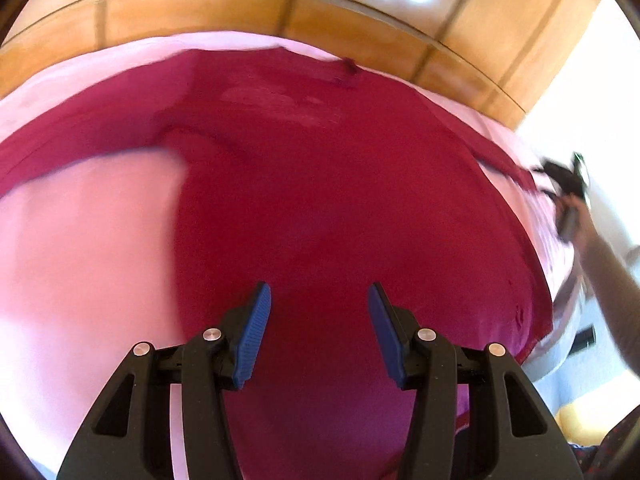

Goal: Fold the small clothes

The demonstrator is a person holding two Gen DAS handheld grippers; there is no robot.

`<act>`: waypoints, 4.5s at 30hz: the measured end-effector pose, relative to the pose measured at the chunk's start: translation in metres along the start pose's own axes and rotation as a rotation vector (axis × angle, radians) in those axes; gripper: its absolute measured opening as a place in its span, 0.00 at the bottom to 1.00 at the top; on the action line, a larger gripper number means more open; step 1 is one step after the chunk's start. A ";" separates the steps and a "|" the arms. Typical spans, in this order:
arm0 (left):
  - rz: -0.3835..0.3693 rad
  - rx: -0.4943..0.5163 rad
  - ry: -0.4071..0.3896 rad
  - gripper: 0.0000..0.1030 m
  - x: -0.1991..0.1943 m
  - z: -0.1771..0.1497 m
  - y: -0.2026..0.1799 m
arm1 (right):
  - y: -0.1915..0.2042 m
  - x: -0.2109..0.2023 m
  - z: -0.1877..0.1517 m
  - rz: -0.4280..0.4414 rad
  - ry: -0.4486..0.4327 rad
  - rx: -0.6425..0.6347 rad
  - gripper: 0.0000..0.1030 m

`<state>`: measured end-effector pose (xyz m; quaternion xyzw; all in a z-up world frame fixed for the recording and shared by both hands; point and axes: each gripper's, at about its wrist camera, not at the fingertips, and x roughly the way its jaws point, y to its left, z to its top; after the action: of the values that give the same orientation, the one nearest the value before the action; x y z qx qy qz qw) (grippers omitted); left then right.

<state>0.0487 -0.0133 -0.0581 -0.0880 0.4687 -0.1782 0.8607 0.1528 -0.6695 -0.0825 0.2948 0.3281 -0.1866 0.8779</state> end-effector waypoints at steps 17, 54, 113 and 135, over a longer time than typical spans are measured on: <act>-0.016 -0.111 -0.014 0.10 -0.024 -0.052 0.040 | 0.092 -0.105 -0.241 0.333 0.474 -0.551 0.08; 0.125 0.032 -0.136 0.73 0.054 0.024 0.003 | 0.009 -0.017 -0.081 0.220 0.124 0.120 0.54; 0.055 -0.212 -0.156 0.94 0.068 0.146 0.069 | 0.225 -0.054 -0.140 0.579 0.206 -0.296 0.60; 0.191 -0.147 -0.126 0.10 0.109 0.152 0.077 | 0.233 0.037 -0.157 0.240 0.143 -0.410 0.48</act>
<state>0.2480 0.0125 -0.0841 -0.1169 0.4319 -0.0545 0.8927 0.2272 -0.3972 -0.1117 0.1596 0.3830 0.0106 0.9098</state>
